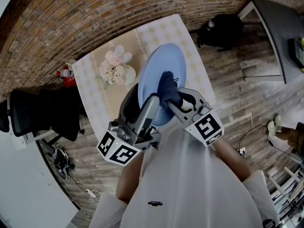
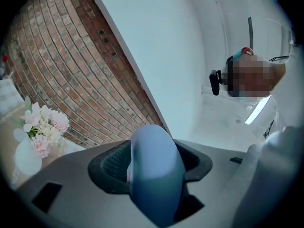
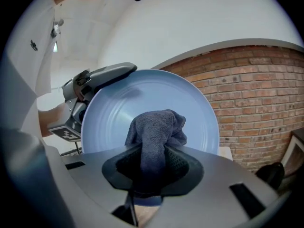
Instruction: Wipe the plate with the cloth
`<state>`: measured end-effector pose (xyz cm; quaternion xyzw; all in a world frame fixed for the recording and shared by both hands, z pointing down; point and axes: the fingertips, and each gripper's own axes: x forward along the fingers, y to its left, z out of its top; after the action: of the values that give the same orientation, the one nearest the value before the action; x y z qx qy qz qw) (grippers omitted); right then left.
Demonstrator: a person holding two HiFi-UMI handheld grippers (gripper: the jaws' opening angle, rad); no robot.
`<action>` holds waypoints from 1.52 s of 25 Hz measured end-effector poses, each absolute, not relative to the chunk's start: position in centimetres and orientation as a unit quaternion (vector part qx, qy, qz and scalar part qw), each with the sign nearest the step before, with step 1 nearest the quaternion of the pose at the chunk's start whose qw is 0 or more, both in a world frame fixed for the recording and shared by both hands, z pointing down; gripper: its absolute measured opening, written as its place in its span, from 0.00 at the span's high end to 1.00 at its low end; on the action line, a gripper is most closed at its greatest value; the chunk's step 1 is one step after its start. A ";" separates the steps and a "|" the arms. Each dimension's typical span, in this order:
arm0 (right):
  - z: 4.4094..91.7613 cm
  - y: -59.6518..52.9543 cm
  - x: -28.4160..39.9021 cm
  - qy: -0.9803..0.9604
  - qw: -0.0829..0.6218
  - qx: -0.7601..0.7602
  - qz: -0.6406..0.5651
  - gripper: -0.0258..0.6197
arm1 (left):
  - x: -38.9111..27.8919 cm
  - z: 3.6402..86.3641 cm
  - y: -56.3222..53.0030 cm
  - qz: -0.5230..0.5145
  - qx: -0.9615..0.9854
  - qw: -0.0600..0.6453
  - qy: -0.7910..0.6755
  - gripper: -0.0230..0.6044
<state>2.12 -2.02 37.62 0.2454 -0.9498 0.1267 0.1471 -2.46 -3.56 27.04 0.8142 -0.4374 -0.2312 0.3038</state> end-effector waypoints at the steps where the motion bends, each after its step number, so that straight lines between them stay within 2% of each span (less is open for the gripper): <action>1: 37.9 -2.4 2.3 -0.947 0.150 0.250 0.133 0.77 | -2.4 27.0 -3.5 -0.230 0.815 0.304 -0.437 0.55; 16: 38.0 -6.5 3.3 -0.938 0.155 0.272 0.150 0.77 | -2.2 27.0 -2.8 -0.220 0.822 0.300 -0.431 0.54; 27: 33.9 -3.9 1.2 -0.963 0.113 0.227 0.086 0.77 | -1.4 27.6 -2.8 -0.204 0.824 0.307 -0.431 0.54; 32: 30.9 -1.8 -0.4 -0.979 0.043 0.195 0.049 0.77 | -1.2 28.1 -2.7 -0.193 0.825 0.314 -0.429 0.54; 38: 30.9 0.8 0.4 -0.982 0.043 0.169 0.075 0.77 | -0.9 28.4 -2.4 -0.202 0.819 0.321 -0.431 0.54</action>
<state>0.36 0.76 30.92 0.1689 -0.9819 0.0749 0.0426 -0.94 -2.37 28.42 0.8190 -0.4306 -0.2024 0.3206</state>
